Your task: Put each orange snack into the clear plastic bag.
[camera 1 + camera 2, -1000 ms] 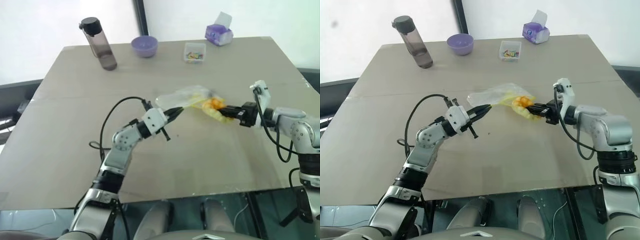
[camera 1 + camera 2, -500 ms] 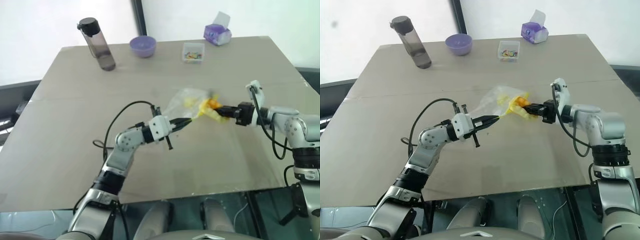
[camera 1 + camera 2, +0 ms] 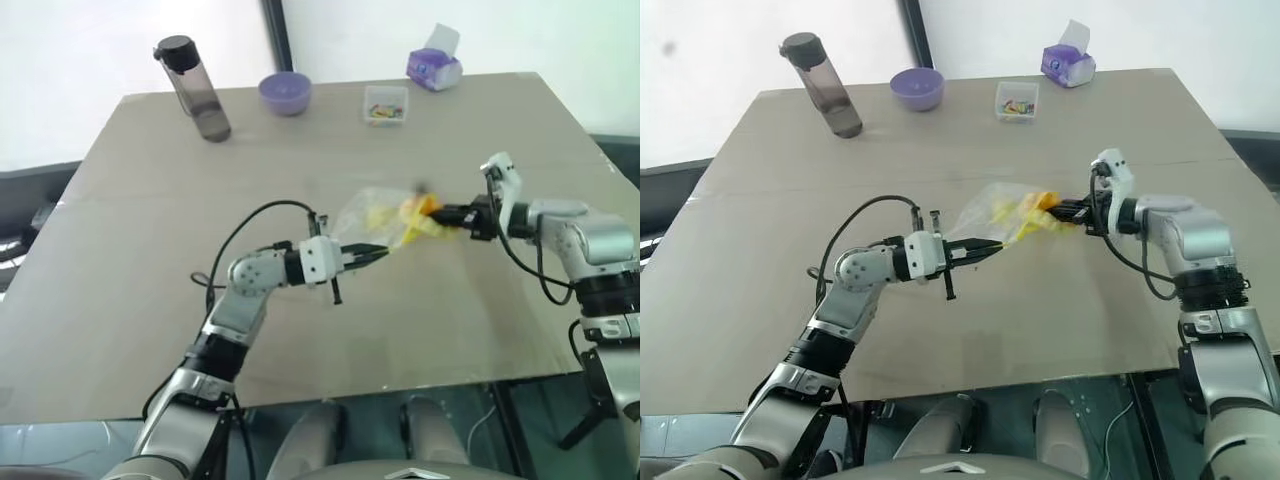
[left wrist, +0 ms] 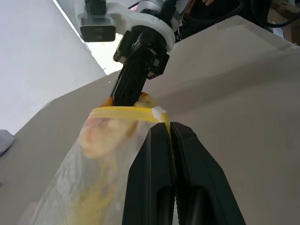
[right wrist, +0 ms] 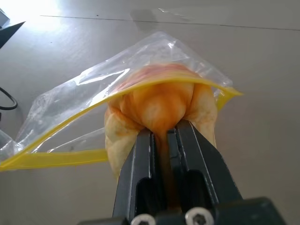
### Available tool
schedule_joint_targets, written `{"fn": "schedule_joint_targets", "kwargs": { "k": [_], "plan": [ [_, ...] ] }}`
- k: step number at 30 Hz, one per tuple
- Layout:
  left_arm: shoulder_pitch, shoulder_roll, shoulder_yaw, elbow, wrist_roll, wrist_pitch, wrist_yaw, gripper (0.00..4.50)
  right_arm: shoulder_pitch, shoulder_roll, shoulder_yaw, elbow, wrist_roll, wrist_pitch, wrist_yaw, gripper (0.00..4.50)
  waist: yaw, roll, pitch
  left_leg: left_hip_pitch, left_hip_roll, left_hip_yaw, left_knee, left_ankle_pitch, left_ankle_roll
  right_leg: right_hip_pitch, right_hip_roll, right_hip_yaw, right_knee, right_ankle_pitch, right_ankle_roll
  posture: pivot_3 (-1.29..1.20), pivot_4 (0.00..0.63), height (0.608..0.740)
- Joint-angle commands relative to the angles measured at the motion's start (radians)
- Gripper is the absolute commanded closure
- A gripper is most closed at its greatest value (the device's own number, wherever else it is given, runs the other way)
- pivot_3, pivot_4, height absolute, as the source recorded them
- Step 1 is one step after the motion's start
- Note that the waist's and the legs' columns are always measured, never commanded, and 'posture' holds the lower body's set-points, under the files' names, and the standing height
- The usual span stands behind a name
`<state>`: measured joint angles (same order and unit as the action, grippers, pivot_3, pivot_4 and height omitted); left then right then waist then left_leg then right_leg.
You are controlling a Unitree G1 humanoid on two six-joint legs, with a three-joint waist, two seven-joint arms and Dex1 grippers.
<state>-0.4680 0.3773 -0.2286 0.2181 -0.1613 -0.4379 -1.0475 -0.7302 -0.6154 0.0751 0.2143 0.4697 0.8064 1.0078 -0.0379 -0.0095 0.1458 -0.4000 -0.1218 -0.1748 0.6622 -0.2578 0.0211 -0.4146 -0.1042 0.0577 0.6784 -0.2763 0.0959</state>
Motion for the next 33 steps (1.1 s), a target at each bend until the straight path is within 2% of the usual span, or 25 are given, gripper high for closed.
{"fn": "schedule_joint_targets", "kwargs": {
  "k": [1, 2, 3, 6, 9, 10, 13, 16, 18, 20, 22, 25, 28, 32, 33],
  "plan": [
    [-0.011, -0.004, 0.006, -0.003, -0.015, -0.03, -0.006, 4.5, -0.022, 0.019, -0.011, -0.057, 0.017, -0.005, 0.009, 4.49, -0.004, 0.0, 0.0, 0.0, 0.0, 0.0, 0.0, 0.0, 0.0, 0.0, 0.0, 0.0, -0.001, 0.0, 0.0, 0.0, 0.15, 0.74],
    [-0.011, -0.004, 0.006, -0.001, -0.015, -0.033, -0.007, 4.5, -0.033, 0.023, 0.007, -0.01, -0.043, -0.039, -0.042, 4.49, -0.004, 0.0, 0.0, 0.0, 0.0, 0.0, 0.0, 0.0, 0.0, 0.0, -0.001, 0.001, -0.001, 0.0, 0.0, 0.0, 0.15, 0.74],
    [-0.012, -0.006, 0.005, 0.0, -0.015, -0.034, -0.009, 4.5, -0.031, 0.023, 0.016, -0.006, -0.055, -0.061, -0.031, 4.49, -0.002, 0.0, 0.0, 0.0, 0.0, 0.001, 0.0, 0.0, 0.0, 0.0, -0.001, 0.001, -0.001, 0.0, 0.0, 0.0, 0.15, 0.74],
    [-0.016, -0.011, 0.001, 0.003, -0.016, -0.04, -0.016, 4.5, -0.012, 0.021, 0.017, -0.082, 0.003, -0.03, 0.052, 4.49, 0.002, 0.0, 0.0, 0.0, -0.001, 0.0, 0.001, 0.0, 0.0, 0.0, 0.0, 0.0, 0.0, 0.0, 0.0, 0.0, 0.15, 0.74],
    [-0.022, -0.016, 0.0, 0.008, -0.017, -0.043, -0.023, 4.5, -0.047, 0.044, 0.048, 0.028, -0.139, -0.123, -0.085, 4.49, -0.003, 0.0, 0.0, 0.0, -0.001, 0.0, 0.001, 0.0, 0.0, 0.0, 0.0, 0.0, 0.0, 0.0, 0.0, 0.0, 0.15, 0.74],
    [-0.024, -0.017, 0.0, 0.009, -0.017, -0.046, -0.026, 4.5, -0.048, 0.044, 0.057, 0.044, -0.163, -0.167, -0.079, 4.49, -0.002, 0.0, 0.0, 0.0, -0.001, 0.001, 0.001, 0.0, 0.0, 0.0, -0.001, 0.0, 0.0, 0.0, 0.0, 0.0, 0.15, 0.74],
    [-0.028, -0.018, -0.001, 0.014, -0.019, -0.051, -0.034, 4.5, -0.022, 0.048, 0.036, -0.041, -0.061, -0.101, 0.036, 4.49, -0.002, 0.0, 0.0, -0.001, -0.001, 0.0, 0.002, 0.0, 0.0, 0.0, 0.0, 0.0, 0.0, 0.0, 0.0, 0.0, 0.15, 0.74],
    [-0.034, -0.018, -0.003, 0.022, -0.019, -0.06, -0.045, 4.5, -0.037, 0.069, 0.052, 0.017, -0.145, -0.145, -0.06, 4.49, -0.004, 0.0, 0.0, -0.001, -0.001, 0.0, 0.001, 0.0, 0.0, 0.0, 0.0, 0.0, 0.0, 0.0, 0.0, 0.0, 0.15, 0.74],
    [-0.038, -0.02, -0.003, 0.025, -0.02, -0.061, -0.047, 4.5, -0.033, 0.065, 0.076, 0.051, -0.203, -0.249, -0.061, 4.49, -0.002, 0.0, 0.0, 0.0, -0.001, 0.0, 0.002, 0.0, 0.0, 0.0, 0.0, 0.0, 0.0, 0.0, 0.0, 0.0, 0.15, 0.74],
    [-0.043, -0.023, -0.004, 0.03, -0.019, -0.064, -0.049, 4.5, -0.031, 0.096, 0.037, -0.003, -0.111, -0.141, -0.031, 4.49, -0.002, 0.0, 0.0, -0.001, -0.001, 0.0, 0.002, 0.0, 0.0, 0.0, 0.0, 0.0, 0.001, 0.0, 0.0, 0.0, 0.15, 0.74],
    [-0.047, -0.025, -0.004, 0.036, -0.019, -0.066, -0.051, 4.5, -0.045, 0.127, 0.032, -0.003, -0.118, -0.086, -0.087, 4.49, -0.005, 0.0, 0.0, -0.001, -0.001, 0.0, 0.002, 0.0, 0.0, 0.0, 0.0, 0.0, 0.0, 0.0, 0.0, 0.0, 0.15, 0.74],
    [-0.051, -0.03, -0.004, 0.041, -0.018, -0.068, -0.053, 4.5, -0.045, 0.148, 0.045, 0.001, -0.158, -0.118, -0.131, 4.49, -0.004, 0.0, 0.0, 0.0, -0.001, 0.0, 0.002, 0.0, 0.0, 0.0, 0.0, 0.0, 0.001, 0.0, 0.0, 0.0, 0.15, 0.74],
    [-0.052, -0.04, -0.011, 0.042, -0.013, -0.072, -0.05, 4.5, -0.053, 0.23, 0.0, -0.018, -0.128, -0.097, -0.217, 4.49, -0.006, 0.0, 0.0, -0.001, -0.001, 0.0, 0.002, 0.0, 0.0, 0.0, 0.0, 0.0, 0.001, 0.0, 0.0, 0.0, 0.15, 0.74],
    [-0.048, -0.047, -0.009, 0.048, -0.01, -0.078, -0.044, 4.5, -0.018, 0.24, 0.008, -0.072, -0.139, -0.098, -0.226, 2.9, -0.004, 0.0, 0.0, -0.001, -0.001, 0.0, 0.002, 0.0, 0.0, 0.0, 0.0, 0.0, 0.001, 0.0, 0.0, 0.0, 0.15, 0.74],
    [-0.048, -0.048, -0.008, 0.049, -0.009, -0.079, -0.043, 4.5, -0.014, 0.24, 0.003, -0.074, -0.141, -0.099, -0.234, 2.39, -0.003, 0.0, 0.0, -0.001, -0.001, 0.0, 0.002, 0.0, 0.0, 0.0, 0.0, 0.0, 0.001, 0.0, 0.0, 0.0, 0.15, 0.74]
  ]
}}
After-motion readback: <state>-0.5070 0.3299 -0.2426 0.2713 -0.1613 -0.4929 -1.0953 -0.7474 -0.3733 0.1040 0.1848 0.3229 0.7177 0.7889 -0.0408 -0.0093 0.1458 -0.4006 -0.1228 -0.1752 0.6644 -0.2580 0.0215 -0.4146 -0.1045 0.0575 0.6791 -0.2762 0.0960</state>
